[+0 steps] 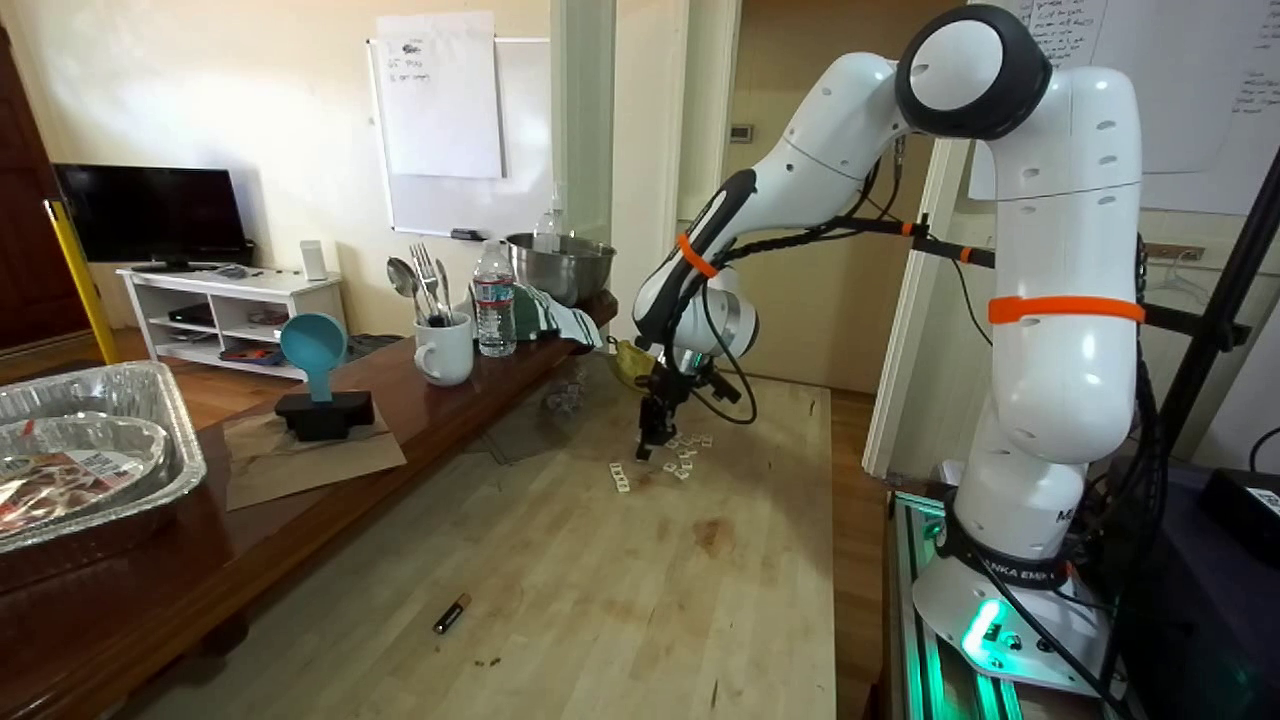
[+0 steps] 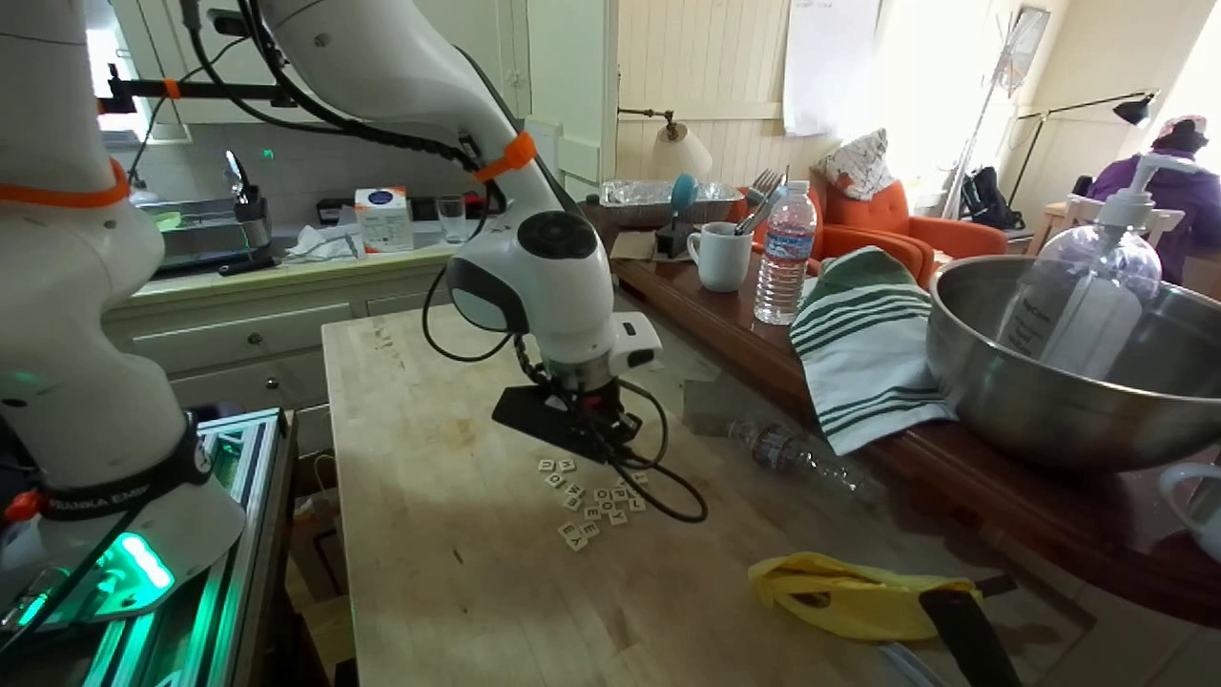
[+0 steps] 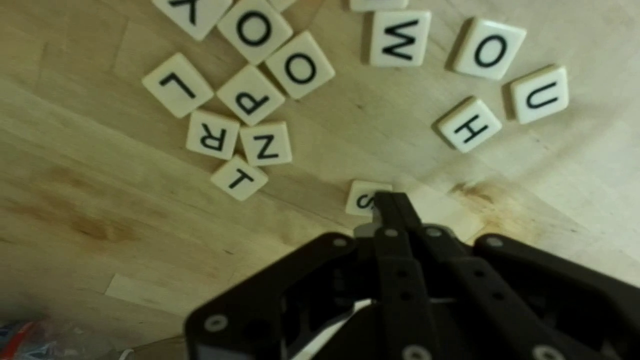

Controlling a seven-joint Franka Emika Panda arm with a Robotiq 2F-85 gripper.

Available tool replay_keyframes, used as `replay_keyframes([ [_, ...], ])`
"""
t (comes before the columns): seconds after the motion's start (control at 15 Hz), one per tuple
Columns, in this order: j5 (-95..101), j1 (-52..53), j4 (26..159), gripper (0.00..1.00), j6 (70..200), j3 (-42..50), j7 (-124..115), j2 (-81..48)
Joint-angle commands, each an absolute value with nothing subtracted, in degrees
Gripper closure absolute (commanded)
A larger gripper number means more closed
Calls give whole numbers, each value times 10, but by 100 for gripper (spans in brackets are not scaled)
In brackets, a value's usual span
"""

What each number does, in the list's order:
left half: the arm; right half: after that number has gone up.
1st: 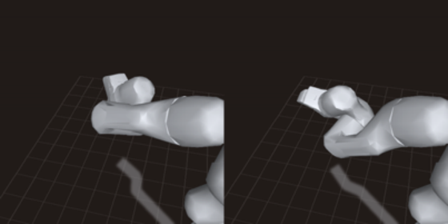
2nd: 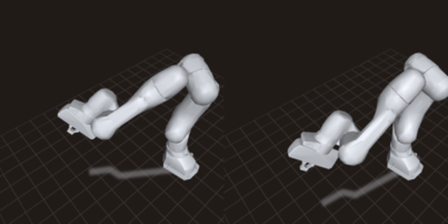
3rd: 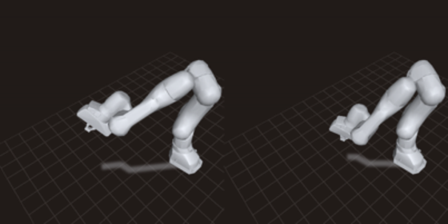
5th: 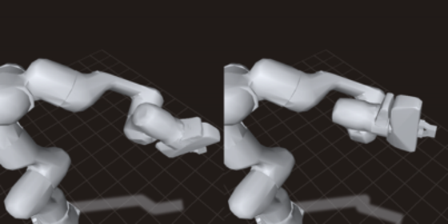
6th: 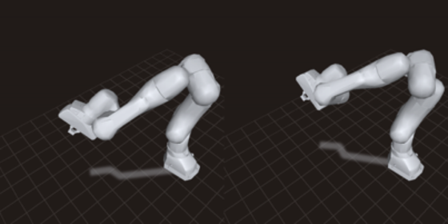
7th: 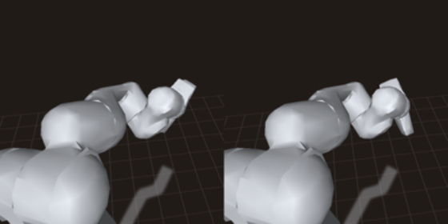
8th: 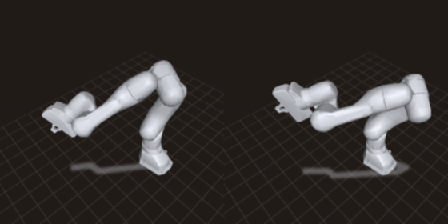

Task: Move two letter tiles to the left.

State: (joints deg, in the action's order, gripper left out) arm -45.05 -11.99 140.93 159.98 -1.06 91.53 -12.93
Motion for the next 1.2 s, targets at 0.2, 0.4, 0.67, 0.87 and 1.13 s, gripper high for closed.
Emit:
replay_keyframes([
  [0.2, -521, -112, 1393, 100, 1659, -22, 854, -160],
  [0.4, -531, -104, 1389, 100, 1674, -21, 802, -166],
  [0.67, -520, -90, 1389, 100, 1684, -14, 705, -170],
  [0.87, -517, -79, 1390, 100, 1693, -10, 627, -168],
  [1.13, -511, -68, 1395, 100, 1697, -8, 560, -157],
])
